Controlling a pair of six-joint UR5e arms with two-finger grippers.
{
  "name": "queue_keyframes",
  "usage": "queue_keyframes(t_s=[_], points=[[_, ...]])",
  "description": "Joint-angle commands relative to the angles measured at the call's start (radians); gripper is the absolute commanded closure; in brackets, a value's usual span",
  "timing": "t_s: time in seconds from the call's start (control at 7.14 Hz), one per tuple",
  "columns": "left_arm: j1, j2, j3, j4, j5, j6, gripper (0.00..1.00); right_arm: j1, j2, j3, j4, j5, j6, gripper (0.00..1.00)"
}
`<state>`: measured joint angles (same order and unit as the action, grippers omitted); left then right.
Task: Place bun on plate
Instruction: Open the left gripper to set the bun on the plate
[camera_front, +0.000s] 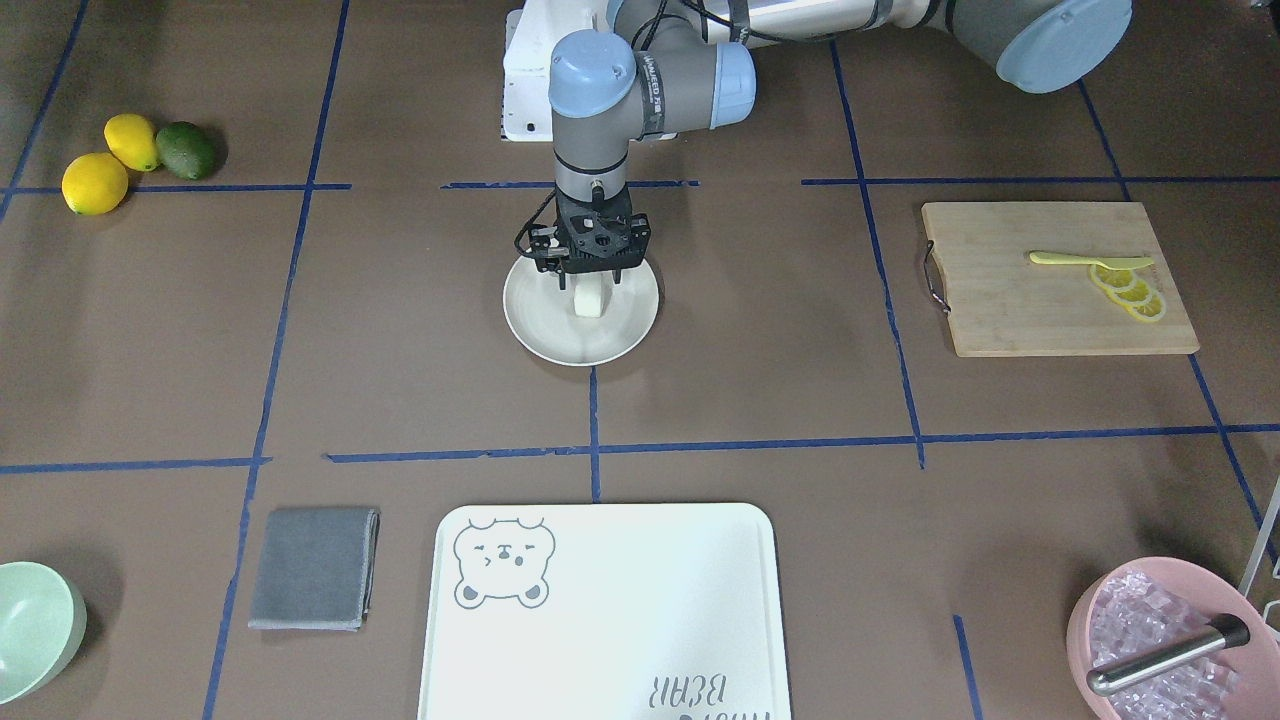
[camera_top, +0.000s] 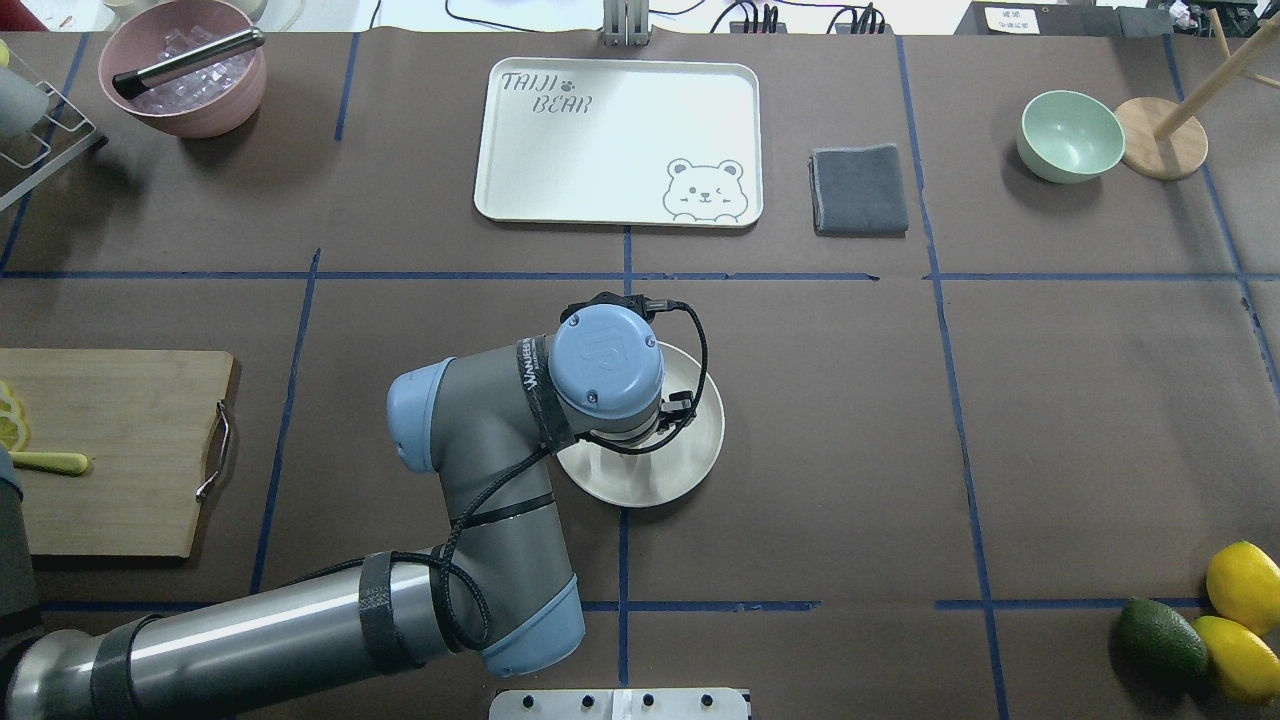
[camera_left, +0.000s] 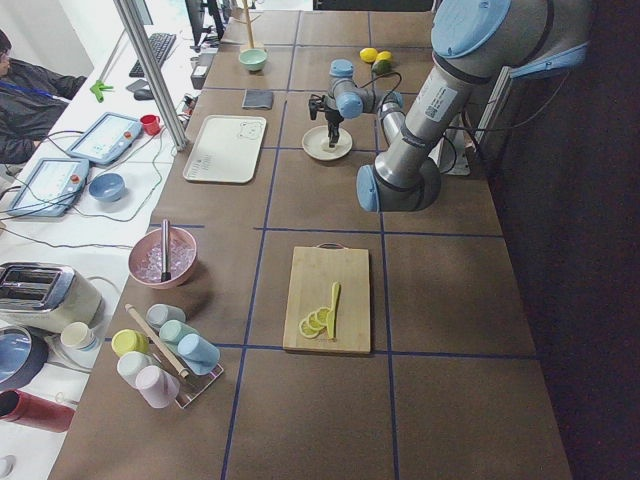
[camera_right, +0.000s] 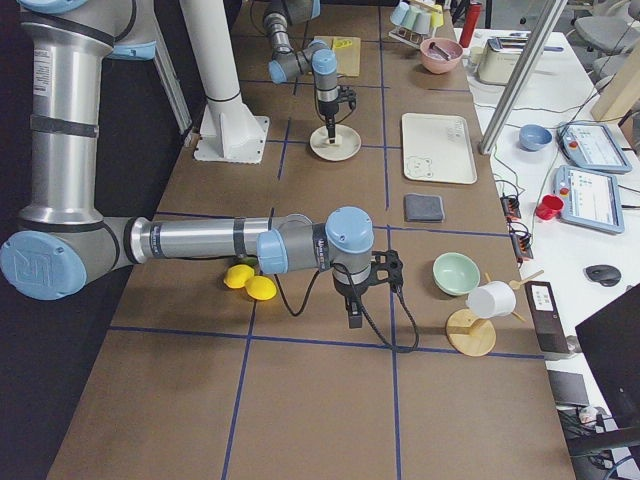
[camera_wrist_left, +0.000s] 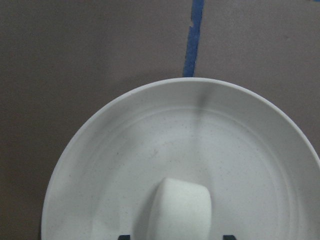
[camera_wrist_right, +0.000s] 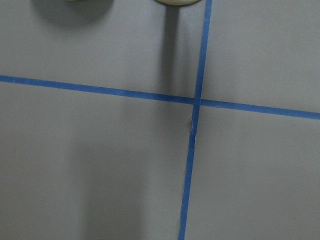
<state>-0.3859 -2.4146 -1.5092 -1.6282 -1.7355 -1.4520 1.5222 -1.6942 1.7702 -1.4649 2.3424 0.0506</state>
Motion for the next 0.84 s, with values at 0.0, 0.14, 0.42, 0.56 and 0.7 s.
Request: queue_keyframes(t_s=[0.0, 0.14, 0.42, 0.56, 0.7], points=[[-0.028, 0.002, -0.035, 0.019, -0.006, 0.001, 0.00, 0.003, 0.001, 0.000, 0.000, 0.000, 0.000, 0.00], [-0.060, 0.009, -0.075, 0.077, -0.012, 0.030, 0.00, 0.003, 0.001, -0.006, 0.002, 0.002, -0.005, 0.00], [-0.176, 0.087, -0.233, 0.241, -0.115, 0.190, 0.00, 0.007, 0.022, -0.055, 0.021, 0.014, -0.103, 0.00], [-0.261, 0.186, -0.306, 0.245, -0.213, 0.269, 0.00, 0.025, 0.042, -0.084, 0.018, 0.017, -0.156, 0.00], [-0.336, 0.266, -0.345, 0.246, -0.254, 0.400, 0.00, 0.032, 0.044, -0.098, 0.017, 0.027, -0.156, 0.00]])
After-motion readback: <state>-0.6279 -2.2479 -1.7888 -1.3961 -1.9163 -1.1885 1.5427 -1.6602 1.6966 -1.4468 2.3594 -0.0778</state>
